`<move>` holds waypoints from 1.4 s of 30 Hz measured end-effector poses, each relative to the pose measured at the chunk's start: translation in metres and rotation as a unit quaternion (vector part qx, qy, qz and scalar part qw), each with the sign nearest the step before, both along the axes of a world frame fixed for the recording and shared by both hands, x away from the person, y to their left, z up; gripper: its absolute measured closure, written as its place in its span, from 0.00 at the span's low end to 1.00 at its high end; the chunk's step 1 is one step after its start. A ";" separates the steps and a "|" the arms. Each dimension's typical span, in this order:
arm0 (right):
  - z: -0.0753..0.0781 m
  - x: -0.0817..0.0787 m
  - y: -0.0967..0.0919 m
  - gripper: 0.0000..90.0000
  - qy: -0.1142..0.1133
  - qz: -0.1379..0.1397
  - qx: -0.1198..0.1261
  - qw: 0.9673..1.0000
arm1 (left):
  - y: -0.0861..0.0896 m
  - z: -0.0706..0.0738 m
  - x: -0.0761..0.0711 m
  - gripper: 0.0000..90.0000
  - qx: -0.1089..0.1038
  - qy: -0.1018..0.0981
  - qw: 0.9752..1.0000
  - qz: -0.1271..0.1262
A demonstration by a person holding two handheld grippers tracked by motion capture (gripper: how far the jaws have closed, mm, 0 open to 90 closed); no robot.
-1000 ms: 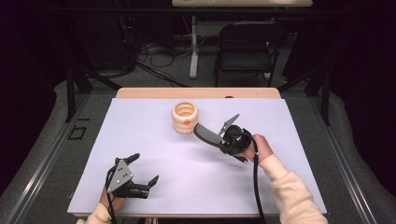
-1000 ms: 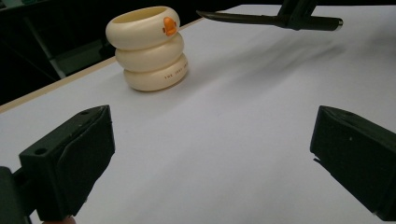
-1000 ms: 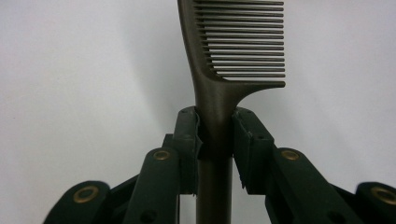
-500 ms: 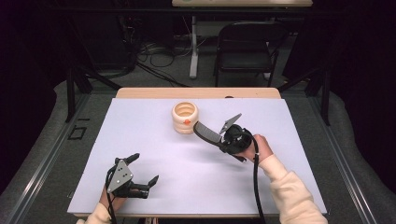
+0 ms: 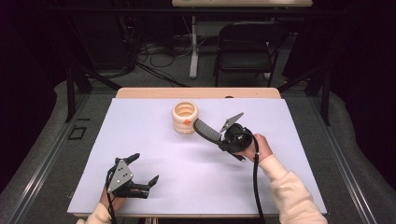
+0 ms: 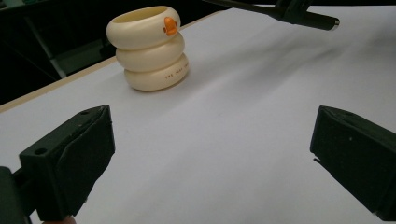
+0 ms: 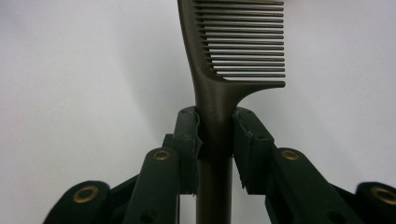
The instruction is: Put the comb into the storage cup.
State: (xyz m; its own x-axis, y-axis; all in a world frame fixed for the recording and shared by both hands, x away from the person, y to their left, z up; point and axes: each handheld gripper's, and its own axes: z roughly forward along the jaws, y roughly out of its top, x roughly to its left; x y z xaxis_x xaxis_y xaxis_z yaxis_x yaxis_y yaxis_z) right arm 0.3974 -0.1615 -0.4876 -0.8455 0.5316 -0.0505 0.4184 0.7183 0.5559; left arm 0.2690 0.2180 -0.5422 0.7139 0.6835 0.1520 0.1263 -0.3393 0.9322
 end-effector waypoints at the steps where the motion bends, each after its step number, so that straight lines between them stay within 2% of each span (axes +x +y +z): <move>1: 0.000 0.000 0.000 0.80 -0.002 0.001 0.001 1.000 | 0.000 0.000 0.000 0.00 0.000 0.000 1.000 0.000; 10: 0.001 0.000 -0.001 0.80 -0.004 -0.006 0.013 1.000 | 0.000 0.000 0.000 0.00 -0.001 0.000 1.000 0.001; 42: 0.005 0.000 -0.001 0.80 -0.035 -0.020 0.050 0.998 | 0.000 0.000 0.000 0.00 0.000 0.000 1.000 0.000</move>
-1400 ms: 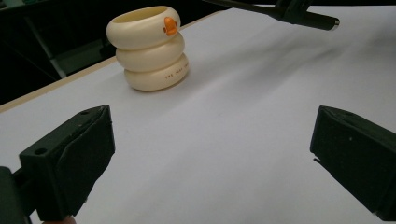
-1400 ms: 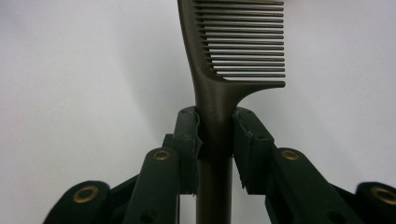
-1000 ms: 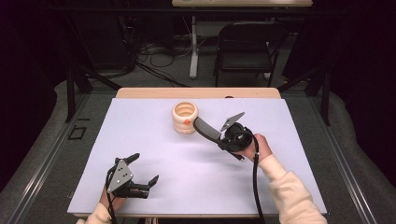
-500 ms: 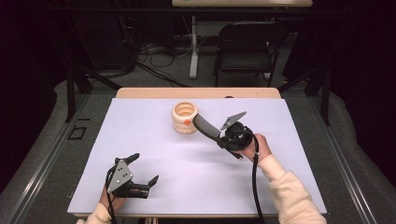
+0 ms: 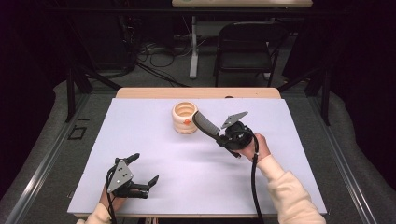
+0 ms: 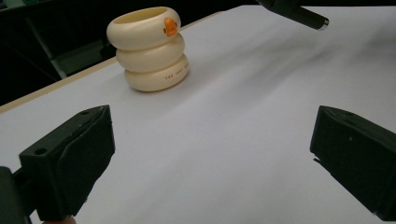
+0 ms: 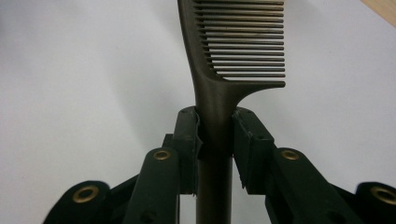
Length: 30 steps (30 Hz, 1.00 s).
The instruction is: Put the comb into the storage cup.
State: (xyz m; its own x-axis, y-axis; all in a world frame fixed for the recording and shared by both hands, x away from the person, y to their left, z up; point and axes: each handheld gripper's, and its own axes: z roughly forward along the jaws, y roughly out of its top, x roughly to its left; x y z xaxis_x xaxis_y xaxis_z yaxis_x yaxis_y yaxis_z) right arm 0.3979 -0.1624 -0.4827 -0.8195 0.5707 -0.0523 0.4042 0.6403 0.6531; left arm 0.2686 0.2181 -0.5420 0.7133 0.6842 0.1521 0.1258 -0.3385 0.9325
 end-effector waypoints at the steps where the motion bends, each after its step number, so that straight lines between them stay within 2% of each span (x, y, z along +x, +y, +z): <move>1: 0.000 0.000 0.000 0.80 0.000 0.000 0.001 1.000 | 0.000 0.000 0.000 0.00 0.000 0.000 1.000 0.000; 30: 0.005 0.002 -0.004 0.80 -0.021 -0.024 0.040 0.999 | 0.000 0.000 0.000 0.00 -0.001 -0.001 1.000 0.000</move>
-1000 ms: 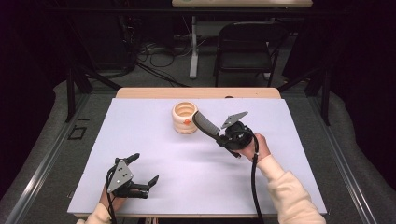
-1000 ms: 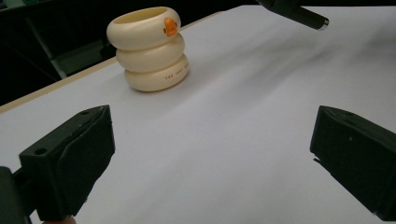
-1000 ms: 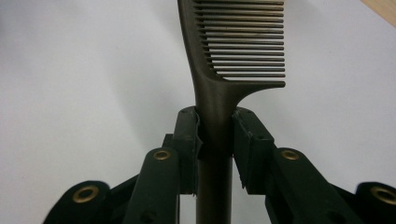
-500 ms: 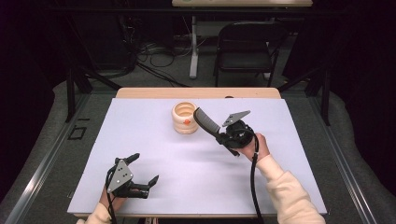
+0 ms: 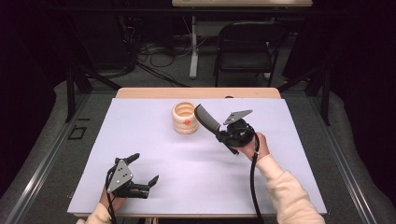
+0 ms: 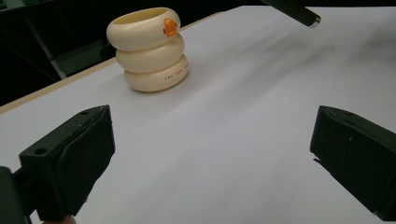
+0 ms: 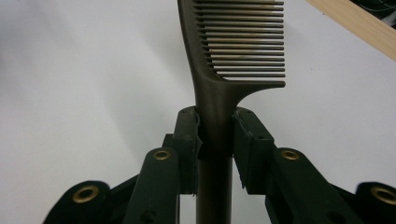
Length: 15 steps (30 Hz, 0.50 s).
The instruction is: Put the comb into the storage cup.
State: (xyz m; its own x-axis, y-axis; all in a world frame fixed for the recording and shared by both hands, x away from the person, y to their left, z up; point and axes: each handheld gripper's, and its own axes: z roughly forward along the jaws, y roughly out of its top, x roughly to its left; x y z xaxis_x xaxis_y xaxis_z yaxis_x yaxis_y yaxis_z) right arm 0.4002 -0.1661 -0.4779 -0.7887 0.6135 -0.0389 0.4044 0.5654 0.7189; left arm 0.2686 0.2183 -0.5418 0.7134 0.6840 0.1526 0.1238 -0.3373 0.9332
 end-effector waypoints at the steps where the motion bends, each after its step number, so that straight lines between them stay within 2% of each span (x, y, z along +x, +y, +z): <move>1: 0.000 0.000 0.000 0.80 -0.001 0.000 0.001 1.000 | 0.000 0.000 0.000 0.00 0.000 0.000 1.000 0.001; 15: 0.004 0.002 0.000 0.80 -0.012 -0.007 0.012 1.000 | 0.000 0.000 0.000 0.00 0.001 0.001 1.000 0.000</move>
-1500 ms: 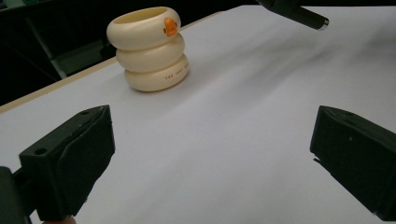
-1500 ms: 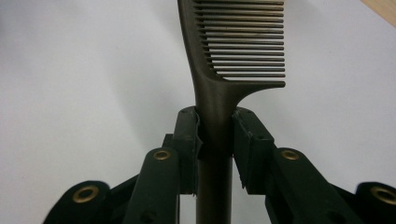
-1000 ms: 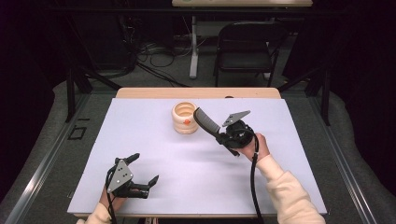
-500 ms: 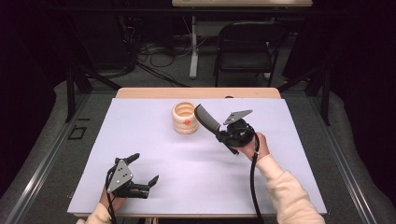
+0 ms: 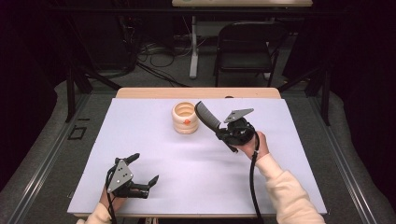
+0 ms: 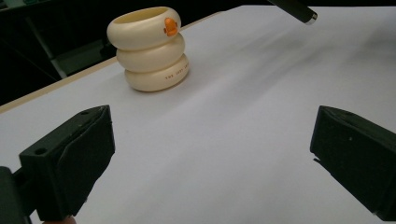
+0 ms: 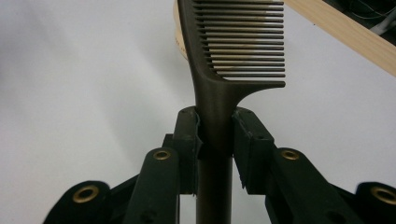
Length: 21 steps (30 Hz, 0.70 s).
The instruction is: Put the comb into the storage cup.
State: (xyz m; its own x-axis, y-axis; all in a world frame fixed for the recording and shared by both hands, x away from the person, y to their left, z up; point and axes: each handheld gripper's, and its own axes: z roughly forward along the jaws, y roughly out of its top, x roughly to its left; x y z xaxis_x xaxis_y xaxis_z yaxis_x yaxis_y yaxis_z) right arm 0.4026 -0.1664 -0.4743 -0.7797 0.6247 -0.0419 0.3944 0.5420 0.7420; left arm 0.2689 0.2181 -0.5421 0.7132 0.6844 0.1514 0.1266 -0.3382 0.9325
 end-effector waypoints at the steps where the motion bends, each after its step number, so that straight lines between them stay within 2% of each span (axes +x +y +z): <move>1: 0.000 0.000 0.000 0.80 0.001 0.000 0.001 1.000 | 0.000 0.000 0.000 0.00 0.000 0.000 1.000 0.000; 21: 0.003 0.007 0.001 0.80 -0.015 -0.012 0.022 1.000 | 0.000 0.000 0.001 0.00 0.000 0.001 1.000 0.001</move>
State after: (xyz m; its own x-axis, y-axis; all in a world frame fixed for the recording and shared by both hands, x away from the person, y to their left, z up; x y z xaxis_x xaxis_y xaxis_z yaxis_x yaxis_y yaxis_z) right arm 0.4092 -0.1652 -0.4714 -0.7638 0.6444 -0.0368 0.3840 0.4996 0.7765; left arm 0.2695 0.2180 -0.5424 0.7124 0.6857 0.1494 0.1298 -0.3380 0.9321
